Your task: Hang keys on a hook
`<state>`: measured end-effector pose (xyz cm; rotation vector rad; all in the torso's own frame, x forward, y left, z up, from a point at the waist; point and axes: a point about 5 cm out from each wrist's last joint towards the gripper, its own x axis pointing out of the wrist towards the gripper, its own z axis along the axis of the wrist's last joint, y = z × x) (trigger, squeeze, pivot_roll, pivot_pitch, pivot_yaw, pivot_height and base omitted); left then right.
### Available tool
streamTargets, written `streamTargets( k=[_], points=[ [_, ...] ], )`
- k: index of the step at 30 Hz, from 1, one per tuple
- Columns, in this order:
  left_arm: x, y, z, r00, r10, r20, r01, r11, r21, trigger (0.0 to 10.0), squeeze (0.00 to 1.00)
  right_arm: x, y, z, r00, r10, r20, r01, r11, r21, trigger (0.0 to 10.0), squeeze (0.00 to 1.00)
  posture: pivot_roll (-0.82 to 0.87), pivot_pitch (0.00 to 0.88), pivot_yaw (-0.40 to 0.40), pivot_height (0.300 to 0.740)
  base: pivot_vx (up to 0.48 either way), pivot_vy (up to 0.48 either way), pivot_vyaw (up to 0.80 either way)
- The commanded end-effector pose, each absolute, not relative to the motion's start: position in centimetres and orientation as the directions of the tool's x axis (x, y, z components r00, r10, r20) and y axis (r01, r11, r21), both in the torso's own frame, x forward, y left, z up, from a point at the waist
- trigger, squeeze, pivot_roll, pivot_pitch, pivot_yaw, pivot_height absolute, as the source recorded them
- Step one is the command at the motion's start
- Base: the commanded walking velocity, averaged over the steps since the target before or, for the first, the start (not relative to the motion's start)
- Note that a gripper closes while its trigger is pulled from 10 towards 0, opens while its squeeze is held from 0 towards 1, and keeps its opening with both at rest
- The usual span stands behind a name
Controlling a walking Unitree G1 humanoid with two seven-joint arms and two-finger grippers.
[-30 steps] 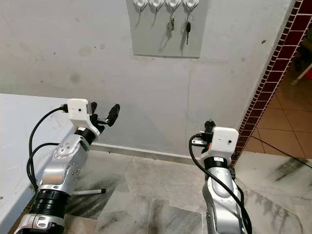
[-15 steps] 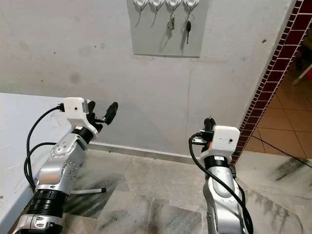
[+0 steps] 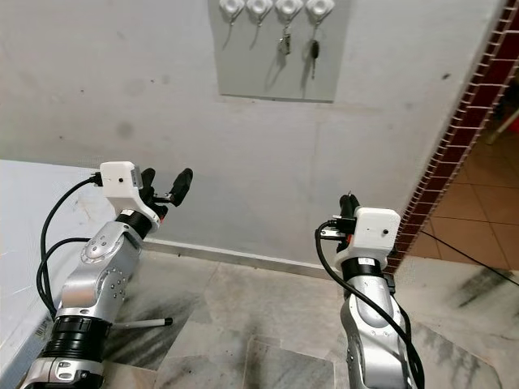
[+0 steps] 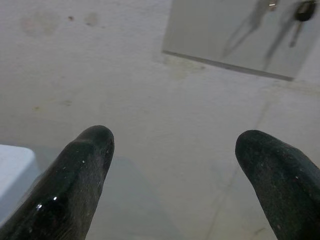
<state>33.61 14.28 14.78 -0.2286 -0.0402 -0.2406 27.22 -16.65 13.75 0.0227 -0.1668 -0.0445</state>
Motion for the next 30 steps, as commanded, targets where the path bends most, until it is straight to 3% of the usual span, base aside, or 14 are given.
streamTargets(
  k=[1,20,30],
  points=[
    [33.52,14.66,15.16,0.972,-0.224,0.077,0.235,0.946,-0.221,10.0,0.00,27.40,-16.41,14.37,0.982,-0.028,0.187,0.024,0.999,0.026,10.0,0.00,0.13,0.055,0.047,0.740,0.382,0.000,0.00],
    [33.41,14.53,15.00,0.972,-0.226,0.070,0.236,0.944,-0.230,10.0,0.00,27.36,-16.13,14.27,0.983,-0.010,0.181,0.006,1.000,0.025,10.0,0.00,0.13,0.050,0.040,0.740,0.377,0.000,0.00],
    [33.45,14.37,14.96,0.972,-0.225,0.069,0.235,0.940,-0.246,10.0,0.00,27.42,-16.02,14.35,0.984,0.001,0.181,-0.005,1.000,0.021,10.0,0.00,0.13,0.042,0.035,0.740,0.320,0.334,0.00]
  ],
)
